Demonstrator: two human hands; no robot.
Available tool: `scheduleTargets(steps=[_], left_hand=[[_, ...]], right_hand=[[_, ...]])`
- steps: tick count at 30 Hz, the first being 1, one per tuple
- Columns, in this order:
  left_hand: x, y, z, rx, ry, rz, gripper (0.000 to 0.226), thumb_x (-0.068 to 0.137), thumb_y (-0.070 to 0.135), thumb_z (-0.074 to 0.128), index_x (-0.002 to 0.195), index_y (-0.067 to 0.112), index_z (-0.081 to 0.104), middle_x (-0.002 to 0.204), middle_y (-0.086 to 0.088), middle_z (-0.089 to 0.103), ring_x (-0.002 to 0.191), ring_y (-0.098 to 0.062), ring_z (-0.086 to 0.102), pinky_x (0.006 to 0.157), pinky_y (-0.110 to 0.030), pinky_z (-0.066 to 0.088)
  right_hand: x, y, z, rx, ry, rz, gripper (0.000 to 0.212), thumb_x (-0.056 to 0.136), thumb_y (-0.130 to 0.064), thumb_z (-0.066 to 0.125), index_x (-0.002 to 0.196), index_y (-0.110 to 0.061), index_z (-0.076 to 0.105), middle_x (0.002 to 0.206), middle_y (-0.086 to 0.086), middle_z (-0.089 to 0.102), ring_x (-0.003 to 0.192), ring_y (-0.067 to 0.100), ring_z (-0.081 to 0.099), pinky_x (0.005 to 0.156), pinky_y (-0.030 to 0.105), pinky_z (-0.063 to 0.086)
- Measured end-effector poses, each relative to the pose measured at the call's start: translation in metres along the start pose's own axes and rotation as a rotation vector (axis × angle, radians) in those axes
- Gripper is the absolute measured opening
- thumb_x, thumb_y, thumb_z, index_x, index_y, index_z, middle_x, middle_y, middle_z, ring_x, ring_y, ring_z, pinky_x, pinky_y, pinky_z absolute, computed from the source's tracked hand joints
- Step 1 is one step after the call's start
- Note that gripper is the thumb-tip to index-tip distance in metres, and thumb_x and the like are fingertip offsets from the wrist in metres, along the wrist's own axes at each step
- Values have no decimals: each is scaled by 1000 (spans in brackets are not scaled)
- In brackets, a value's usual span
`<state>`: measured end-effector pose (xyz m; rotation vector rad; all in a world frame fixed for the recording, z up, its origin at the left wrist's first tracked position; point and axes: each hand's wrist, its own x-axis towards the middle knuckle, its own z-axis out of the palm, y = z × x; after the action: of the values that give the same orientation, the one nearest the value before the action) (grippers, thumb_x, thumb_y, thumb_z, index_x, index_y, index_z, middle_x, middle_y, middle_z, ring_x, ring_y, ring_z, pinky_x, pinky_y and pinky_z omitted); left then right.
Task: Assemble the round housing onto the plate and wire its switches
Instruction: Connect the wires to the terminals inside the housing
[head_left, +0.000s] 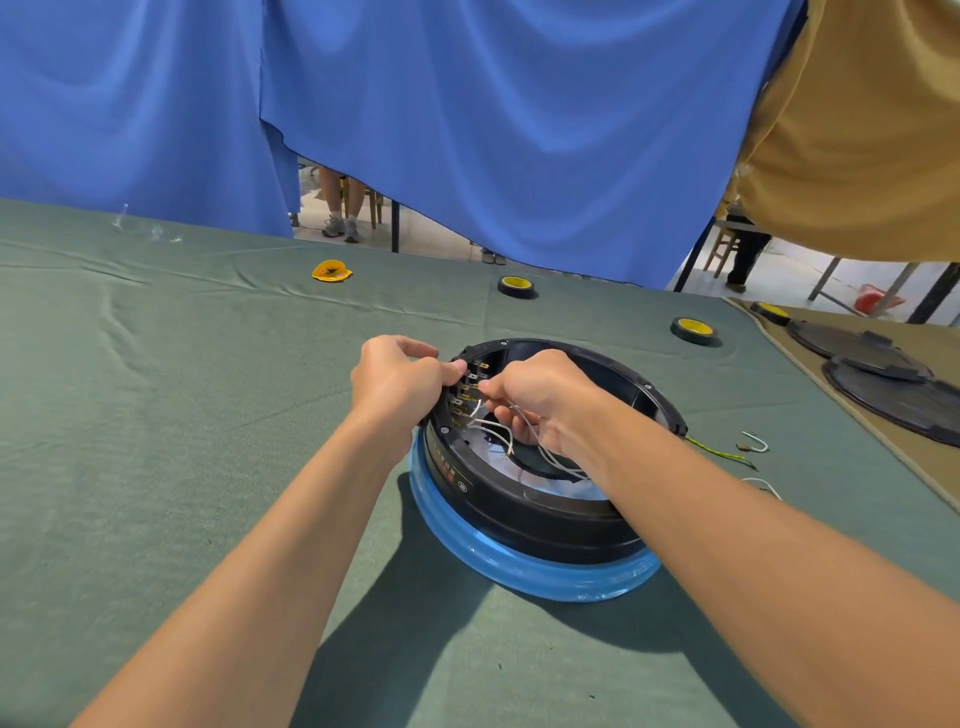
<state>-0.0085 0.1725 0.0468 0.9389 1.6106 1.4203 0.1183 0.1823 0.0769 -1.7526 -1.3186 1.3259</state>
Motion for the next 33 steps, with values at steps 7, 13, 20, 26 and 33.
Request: scheduleTargets(steps=[7, 13, 20, 26, 33], left_hand=[[1, 0, 0, -4, 1, -5, 37, 76, 14, 85, 106, 7, 66, 100, -16, 70, 86, -29, 71, 83, -47, 60], [1, 0, 0, -4, 3, -5, 36, 77, 13, 84, 107, 6, 66, 100, -17, 69, 86, -30, 71, 82, -46, 60], [0, -1, 0, -2, -4, 2, 36, 77, 14, 84, 106, 6, 66, 100, -18, 69, 86, -31, 71, 81, -46, 60], [-1, -1, -1, 5, -3, 2, 36, 77, 14, 84, 108, 6, 66, 99, -17, 69, 84, -30, 71, 81, -48, 60], [0, 1, -2, 7, -13, -14, 35, 77, 14, 84, 105, 5, 66, 98, -17, 70, 83, -30, 72, 80, -45, 61]], right_hand=[[2, 3, -1, 10, 17, 7, 15, 94, -10, 59, 82, -5, 67, 65, 3, 58, 46, 6, 49, 40, 15, 40], [2, 2, 3, -17, 15, -26, 8, 92, -10, 64, 88, -4, 68, 68, 2, 59, 48, 6, 50, 40, 15, 39], [3, 5, 0, 27, 18, -21, 14, 95, -9, 56, 86, -4, 66, 70, 4, 58, 49, 7, 49, 43, 16, 38], [3, 4, 1, 22, 22, -20, 16, 95, -9, 55, 84, -6, 67, 72, 3, 60, 52, 7, 50, 44, 17, 39], [3, -3, 5, 24, 45, -1, 16, 95, -7, 52, 93, -4, 68, 63, 0, 59, 46, 6, 47, 44, 17, 34]])
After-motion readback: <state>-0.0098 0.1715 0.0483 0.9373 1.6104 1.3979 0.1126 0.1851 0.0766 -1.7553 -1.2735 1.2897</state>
